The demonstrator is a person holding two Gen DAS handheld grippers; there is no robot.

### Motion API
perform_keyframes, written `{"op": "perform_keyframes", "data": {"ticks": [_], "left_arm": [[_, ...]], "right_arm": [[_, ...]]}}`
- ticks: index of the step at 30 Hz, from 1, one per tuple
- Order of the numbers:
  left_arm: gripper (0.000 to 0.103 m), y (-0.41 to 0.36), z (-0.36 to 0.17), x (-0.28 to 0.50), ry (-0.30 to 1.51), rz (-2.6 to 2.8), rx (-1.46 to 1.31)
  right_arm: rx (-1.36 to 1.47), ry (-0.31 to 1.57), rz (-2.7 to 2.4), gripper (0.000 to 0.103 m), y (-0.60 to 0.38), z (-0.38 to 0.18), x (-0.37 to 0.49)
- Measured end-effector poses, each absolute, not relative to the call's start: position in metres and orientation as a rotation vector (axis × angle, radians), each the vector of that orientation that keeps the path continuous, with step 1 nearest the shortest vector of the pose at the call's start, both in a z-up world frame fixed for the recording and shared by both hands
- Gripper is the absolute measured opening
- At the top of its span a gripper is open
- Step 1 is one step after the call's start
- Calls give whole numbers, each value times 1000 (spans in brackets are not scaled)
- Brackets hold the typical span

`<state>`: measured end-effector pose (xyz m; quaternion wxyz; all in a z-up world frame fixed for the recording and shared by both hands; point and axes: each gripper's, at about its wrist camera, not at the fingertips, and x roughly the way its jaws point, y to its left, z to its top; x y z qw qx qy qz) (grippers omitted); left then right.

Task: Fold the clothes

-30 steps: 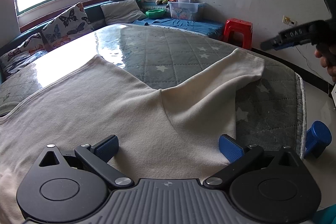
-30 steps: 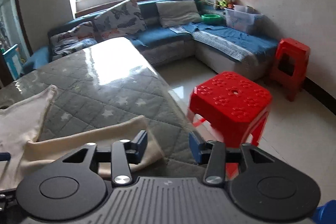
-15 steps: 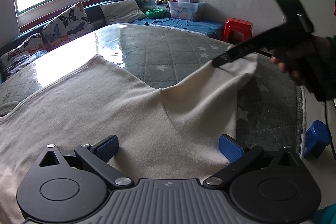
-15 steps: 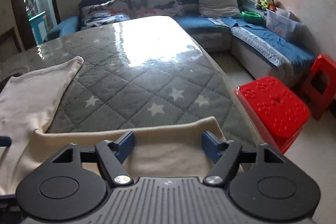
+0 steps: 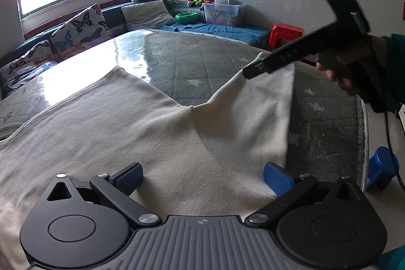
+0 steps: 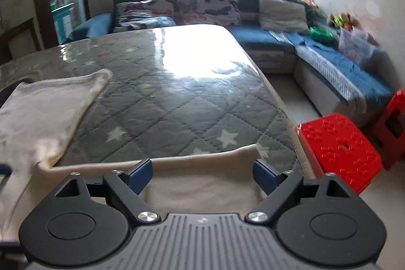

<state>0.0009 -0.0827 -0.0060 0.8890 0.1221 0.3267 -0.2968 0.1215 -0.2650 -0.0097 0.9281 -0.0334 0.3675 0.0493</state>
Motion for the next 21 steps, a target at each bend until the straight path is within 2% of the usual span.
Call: {"op": "perform_keyframes", "data": {"ticks": [6,14,21], "left_arm": [[103,-83,-3,1,694,-604,248],[103,-51,20,-7,664,-514,173],[103,3,21,-19,683,-370,119]], "right_arm": [[-44,776,107,97,-261,-17,116],[-95,715,197,98,-239,6,97],[-135,783,253,99,-213,-11,94]]}}
